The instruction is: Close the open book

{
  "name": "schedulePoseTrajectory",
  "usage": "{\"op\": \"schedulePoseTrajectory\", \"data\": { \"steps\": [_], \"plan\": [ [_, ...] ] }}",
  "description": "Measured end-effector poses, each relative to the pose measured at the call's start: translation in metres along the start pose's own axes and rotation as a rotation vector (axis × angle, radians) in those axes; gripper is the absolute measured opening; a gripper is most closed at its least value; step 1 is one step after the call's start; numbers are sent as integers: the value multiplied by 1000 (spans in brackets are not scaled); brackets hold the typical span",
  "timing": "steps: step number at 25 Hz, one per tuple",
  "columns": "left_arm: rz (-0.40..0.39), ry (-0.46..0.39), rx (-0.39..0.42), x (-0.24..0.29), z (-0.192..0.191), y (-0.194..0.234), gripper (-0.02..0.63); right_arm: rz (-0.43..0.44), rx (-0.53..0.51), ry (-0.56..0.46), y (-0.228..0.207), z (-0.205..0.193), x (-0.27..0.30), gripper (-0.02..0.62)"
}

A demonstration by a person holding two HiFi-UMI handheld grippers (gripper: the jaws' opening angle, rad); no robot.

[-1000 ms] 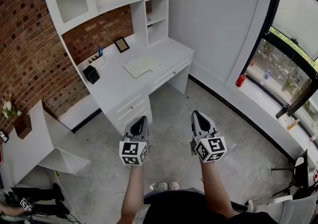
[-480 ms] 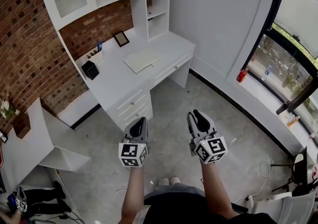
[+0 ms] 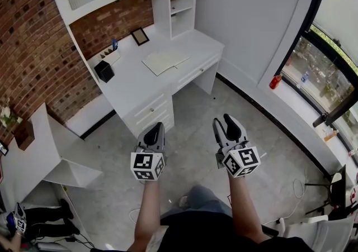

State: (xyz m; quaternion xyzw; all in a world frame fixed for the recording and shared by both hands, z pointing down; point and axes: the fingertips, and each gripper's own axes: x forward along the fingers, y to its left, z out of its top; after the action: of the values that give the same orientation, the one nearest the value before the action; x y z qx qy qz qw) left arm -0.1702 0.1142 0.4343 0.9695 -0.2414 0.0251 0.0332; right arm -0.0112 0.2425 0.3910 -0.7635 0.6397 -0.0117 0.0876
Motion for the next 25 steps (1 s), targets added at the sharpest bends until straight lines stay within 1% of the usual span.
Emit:
{"op": "schedulePoseTrajectory", "data": {
  "steps": [8,15,19,25],
  "plan": [
    [15,-22,11,18,9,19,9,4,-4,-21,-9,5,29,147],
    [58,-30,29,54,12,52,9,19,18,-28,-32,-4,81,147],
    [104,-41,39,91,9,74,9,45,37,-19,-58,-17,125,147],
    [160,-15,33,175,5,115,9,82,63,-7,-112,-27,221,147]
  ]
}}
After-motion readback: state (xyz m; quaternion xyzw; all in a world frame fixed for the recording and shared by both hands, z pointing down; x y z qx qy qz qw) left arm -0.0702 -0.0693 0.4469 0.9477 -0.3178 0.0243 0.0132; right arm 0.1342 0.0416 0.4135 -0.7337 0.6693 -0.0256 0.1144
